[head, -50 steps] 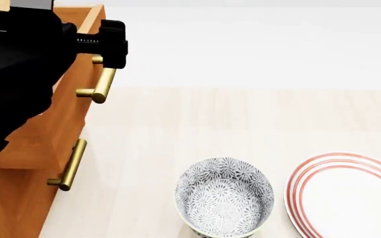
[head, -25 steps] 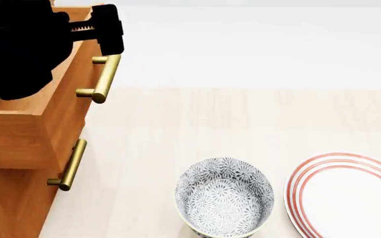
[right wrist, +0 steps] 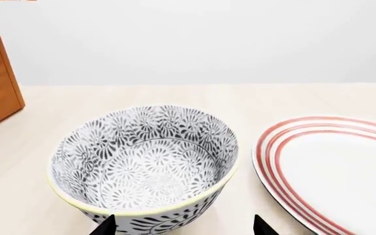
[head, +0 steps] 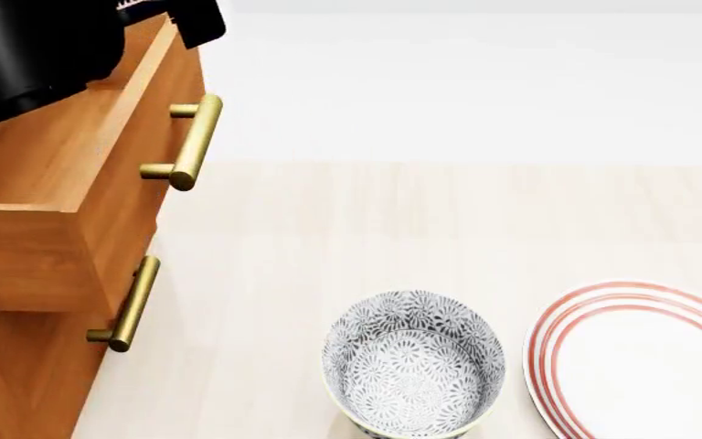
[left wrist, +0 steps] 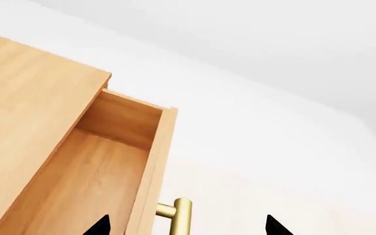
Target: Open the top drawer of the cabinet.
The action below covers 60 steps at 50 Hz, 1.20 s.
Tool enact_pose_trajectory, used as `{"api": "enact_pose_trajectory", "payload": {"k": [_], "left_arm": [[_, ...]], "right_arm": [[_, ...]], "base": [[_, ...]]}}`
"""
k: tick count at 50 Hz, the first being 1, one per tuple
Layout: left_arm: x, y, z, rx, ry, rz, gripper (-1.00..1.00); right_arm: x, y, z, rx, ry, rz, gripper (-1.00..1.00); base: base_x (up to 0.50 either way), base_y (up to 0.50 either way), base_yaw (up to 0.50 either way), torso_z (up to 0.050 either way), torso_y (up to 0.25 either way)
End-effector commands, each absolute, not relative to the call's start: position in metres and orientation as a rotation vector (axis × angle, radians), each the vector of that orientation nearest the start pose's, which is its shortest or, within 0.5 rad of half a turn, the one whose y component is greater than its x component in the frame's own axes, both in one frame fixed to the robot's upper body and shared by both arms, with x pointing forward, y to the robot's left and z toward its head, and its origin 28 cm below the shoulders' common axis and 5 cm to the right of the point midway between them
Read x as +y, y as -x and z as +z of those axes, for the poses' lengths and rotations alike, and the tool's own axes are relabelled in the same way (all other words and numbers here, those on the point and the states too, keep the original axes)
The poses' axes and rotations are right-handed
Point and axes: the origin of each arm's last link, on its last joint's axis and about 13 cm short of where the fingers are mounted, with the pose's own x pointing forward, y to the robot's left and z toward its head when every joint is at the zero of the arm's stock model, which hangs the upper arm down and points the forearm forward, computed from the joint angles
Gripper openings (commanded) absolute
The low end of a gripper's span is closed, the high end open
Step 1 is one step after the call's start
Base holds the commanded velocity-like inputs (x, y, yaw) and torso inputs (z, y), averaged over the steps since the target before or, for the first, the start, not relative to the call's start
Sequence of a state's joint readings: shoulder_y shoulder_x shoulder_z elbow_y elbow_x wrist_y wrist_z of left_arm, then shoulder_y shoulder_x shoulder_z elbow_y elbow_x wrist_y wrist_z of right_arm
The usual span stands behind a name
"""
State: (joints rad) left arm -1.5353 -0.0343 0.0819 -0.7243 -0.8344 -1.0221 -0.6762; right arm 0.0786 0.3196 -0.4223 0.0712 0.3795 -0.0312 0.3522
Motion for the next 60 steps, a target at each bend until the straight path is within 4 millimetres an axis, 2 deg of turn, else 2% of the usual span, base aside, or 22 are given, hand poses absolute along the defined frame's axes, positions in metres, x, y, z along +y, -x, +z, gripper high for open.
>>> {"api": "enact_pose_trajectory", "payload": {"k": [1, 48, 58, 60], "left_arm": [[0.16, -0.389, 0.351, 0.381, 0.454, 0.043, 1.0], [0.164, -0.402, 0.339, 0.508, 0.604, 0.127, 1.0], [0.162, -0.402, 0.335, 0.521, 0.597, 0.119, 1.0], [0.164, -0.405, 0.328, 0.534, 0.595, 0.135, 1.0]], "right_arm": [[-0.095, -0.211, 0.003, 0.099, -0.023, 0.03, 1.0], [-0.096, -0.212, 0.004, 0.111, -0.033, 0.023, 1.0], [-0.096, -0.212, 0.004, 0.112, -0.032, 0.026, 1.0], [-0.095, -0.212, 0.003, 0.116, -0.032, 0.028, 1.0]], "base": [[0.0, 0.0, 0.0, 0.0, 0.0], [0.0, 0.0, 0.0, 0.0, 0.0], [0.0, 0.0, 0.0, 0.0, 0.0], [0.0, 0.0, 0.0, 0.0, 0.0]]}}
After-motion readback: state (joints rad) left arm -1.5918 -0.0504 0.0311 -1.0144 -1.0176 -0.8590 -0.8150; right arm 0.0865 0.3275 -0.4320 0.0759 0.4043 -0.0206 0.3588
